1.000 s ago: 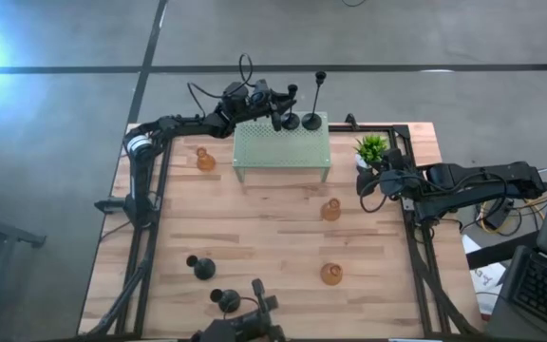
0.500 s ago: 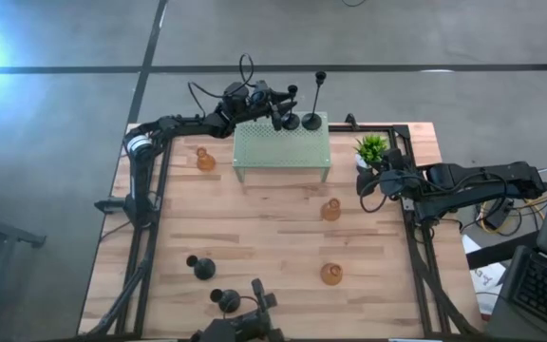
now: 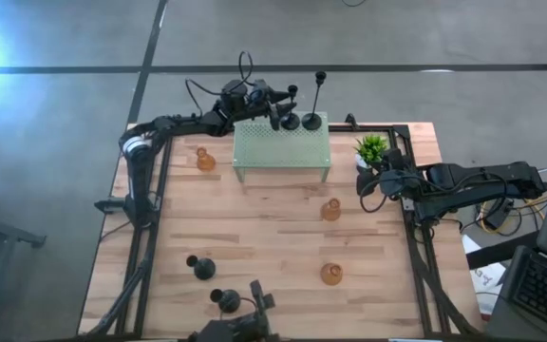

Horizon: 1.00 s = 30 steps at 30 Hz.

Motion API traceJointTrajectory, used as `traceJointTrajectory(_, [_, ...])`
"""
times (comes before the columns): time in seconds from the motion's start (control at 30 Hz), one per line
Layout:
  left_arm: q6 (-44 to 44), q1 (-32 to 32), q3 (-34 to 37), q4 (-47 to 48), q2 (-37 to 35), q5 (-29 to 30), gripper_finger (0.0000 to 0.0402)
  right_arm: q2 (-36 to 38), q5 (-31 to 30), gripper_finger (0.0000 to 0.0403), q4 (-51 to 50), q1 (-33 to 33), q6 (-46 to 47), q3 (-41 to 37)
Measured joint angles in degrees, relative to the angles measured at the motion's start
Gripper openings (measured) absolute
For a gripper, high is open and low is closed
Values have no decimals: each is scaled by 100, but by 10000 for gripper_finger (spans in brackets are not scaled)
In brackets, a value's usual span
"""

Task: Pick & Place candle stick holders
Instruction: Put the top black candle holder on the shelf aligned with the other black candle holders

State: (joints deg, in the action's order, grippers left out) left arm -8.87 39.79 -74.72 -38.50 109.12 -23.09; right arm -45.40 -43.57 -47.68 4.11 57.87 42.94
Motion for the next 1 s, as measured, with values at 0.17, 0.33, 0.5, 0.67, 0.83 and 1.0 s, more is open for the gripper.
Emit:
traceJointTrajectory(0.17, [204,29,0,730,-321,-34,230,1,0,219,0,-1,0,0])
traceJointTrajectory(0.33, [451,110,2,2232,-834,-51,230,-1,0,219,2,-1,5,0])
traceJointTrajectory(0.5, [782,253,2,3778,-1439,-168,230,-1,56,219,7,-1,-106,0])
traceJointTrajectory(0.67, [1237,339,8,4810,-2247,-490,230,84,976,219,348,-3,-1057,0])
traceJointTrajectory(0.83, [1310,382,307,5340,-3211,-497,229,392,1720,201,735,1,-1888,22])
traceJointTrajectory(1.0, [1052,398,779,5830,-4324,-497,229,858,1709,174,606,1,-1951,48])
